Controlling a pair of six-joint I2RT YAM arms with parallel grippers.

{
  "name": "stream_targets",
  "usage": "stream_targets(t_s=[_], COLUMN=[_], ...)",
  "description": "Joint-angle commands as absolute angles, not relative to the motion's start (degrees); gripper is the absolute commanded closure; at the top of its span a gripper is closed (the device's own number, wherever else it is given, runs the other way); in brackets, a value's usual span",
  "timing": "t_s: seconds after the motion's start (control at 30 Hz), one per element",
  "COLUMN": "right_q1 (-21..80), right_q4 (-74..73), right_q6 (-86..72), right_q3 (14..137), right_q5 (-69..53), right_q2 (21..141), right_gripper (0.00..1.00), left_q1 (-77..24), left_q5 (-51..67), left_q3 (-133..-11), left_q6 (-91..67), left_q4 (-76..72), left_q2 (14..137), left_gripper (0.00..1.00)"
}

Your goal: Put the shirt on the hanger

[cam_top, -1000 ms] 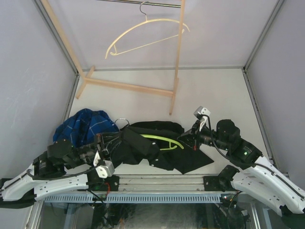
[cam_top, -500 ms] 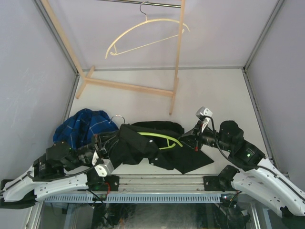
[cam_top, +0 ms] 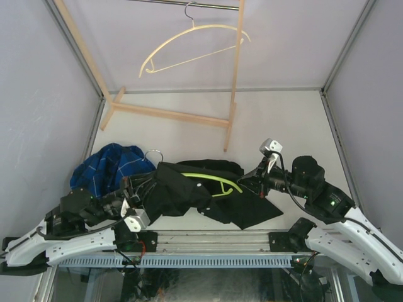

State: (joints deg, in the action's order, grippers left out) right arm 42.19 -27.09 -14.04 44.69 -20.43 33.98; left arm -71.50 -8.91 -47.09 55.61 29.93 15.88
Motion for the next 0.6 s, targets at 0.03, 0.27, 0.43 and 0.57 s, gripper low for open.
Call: stream_targets(t_s=[0.03, 0.27, 0.43, 0.57], right_q1=[41.4, 41.4, 41.4, 41.4], right_q4=[-30.7, -28.2, -27.9, -27.9], right_q6=[-11.0, -10.7, -10.7, -10.8], right_q3=[44.8, 44.7, 44.7, 45.0], right_q5=[-14.9, -15.1, -14.7, -13.5], right_q2=[36.0, 37.9, 37.4, 35.6], right_gripper=[1.00, 1.00, 1.00, 1.00], left_q1=[-71.1, -71.1, -71.1, -71.1], left_q5=[-15.2, -17.5, -20.5, -22.4], left_q3=[-45.5, -45.7, -44.8, -44.4], left_q6=[54.8, 55.3, 56.3, 57.4], left_q4=[16.4, 15.2, 14.2, 16.5], left_q2=[10.7, 10.2, 9.3, 9.6], left_gripper=[1.00, 1.00, 1.00, 1.00])
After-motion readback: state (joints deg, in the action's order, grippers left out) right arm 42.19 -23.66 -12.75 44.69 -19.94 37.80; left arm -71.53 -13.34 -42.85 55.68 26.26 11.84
